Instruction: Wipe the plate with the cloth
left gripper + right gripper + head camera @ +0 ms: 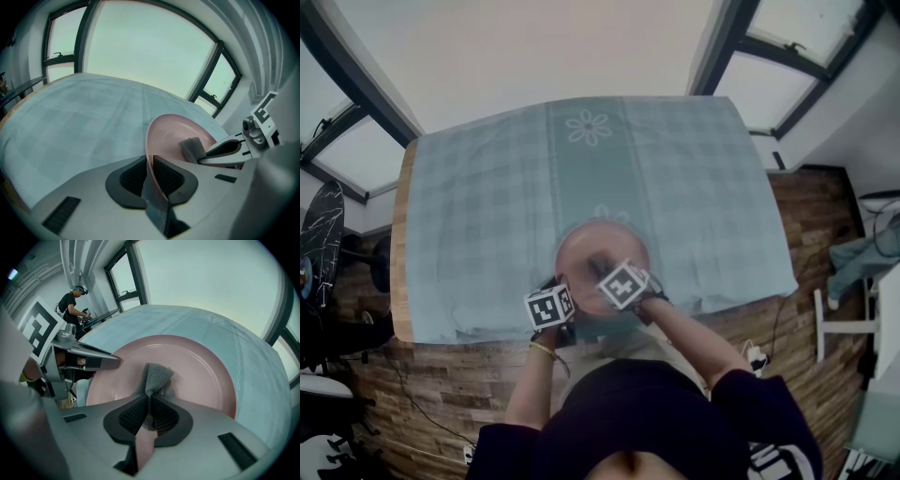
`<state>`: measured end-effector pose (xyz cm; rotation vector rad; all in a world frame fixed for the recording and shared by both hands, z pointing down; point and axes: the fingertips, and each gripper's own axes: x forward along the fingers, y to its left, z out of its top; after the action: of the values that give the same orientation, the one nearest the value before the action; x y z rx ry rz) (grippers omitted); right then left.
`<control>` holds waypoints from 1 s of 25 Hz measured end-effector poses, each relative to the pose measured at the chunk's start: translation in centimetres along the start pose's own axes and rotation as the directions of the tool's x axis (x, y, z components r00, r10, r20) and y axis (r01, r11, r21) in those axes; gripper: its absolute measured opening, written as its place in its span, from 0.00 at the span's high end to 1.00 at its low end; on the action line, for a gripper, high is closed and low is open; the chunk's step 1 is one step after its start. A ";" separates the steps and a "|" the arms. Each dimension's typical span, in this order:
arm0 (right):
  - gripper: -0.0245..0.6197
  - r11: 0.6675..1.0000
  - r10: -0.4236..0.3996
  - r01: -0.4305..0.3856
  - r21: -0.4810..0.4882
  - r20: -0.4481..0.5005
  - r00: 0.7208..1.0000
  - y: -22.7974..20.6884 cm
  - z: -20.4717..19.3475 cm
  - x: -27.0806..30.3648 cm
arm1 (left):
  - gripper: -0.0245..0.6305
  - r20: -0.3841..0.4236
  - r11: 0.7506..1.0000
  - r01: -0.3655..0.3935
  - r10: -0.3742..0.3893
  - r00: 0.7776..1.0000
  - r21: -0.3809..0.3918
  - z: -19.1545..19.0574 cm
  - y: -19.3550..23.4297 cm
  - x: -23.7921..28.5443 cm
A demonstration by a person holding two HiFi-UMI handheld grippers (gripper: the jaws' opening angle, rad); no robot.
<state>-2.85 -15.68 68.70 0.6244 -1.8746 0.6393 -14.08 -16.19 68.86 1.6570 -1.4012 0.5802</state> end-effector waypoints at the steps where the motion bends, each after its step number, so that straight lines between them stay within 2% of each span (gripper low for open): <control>1: 0.91 1.000 0.012 -0.012 0.000 0.002 1.000 0.4 0.0 0.1 | 0.88 -0.001 1.000 0.001 -0.001 1.000 0.000 0.0 0.0 0.0; 8: 0.91 0.998 0.067 -0.067 -0.014 0.003 0.998 2.6 -0.1 0.3 | 0.88 -0.005 1.000 0.010 -0.010 1.000 0.004 -0.2 0.0 0.0; 12: 0.91 0.995 0.093 -0.094 -0.021 -0.043 0.995 3.8 -1.0 0.3 | 0.88 -0.007 1.000 0.013 -0.013 1.000 0.004 -0.1 -0.1 0.0; 14: 0.91 0.991 0.128 -0.129 -0.035 -0.019 0.992 4.8 -0.5 0.5 | 0.88 -0.008 1.000 0.014 -0.014 1.000 0.003 -0.2 -0.1 0.0; 17: 0.91 0.991 0.122 -0.124 -0.050 -0.049 0.991 5.1 -1.1 0.4 | 0.88 -0.009 1.000 0.016 -0.016 1.000 0.002 -0.2 -0.1 0.0; 23: 0.91 0.980 0.189 -0.187 -0.069 0.020 0.982 7.0 0.2 0.6 | 0.88 -0.006 1.000 0.016 -0.016 1.000 0.002 -0.1 0.0 0.0; 25: 0.91 0.979 0.194 -0.193 -0.070 -0.003 0.981 7.2 -0.2 0.5 | 0.88 -0.008 1.000 0.016 -0.016 1.000 0.002 -0.2 0.0 0.0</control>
<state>-7.73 -10.34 68.11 0.4010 -1.9679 0.6949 -14.03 -16.03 68.95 1.6646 -1.3806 0.5782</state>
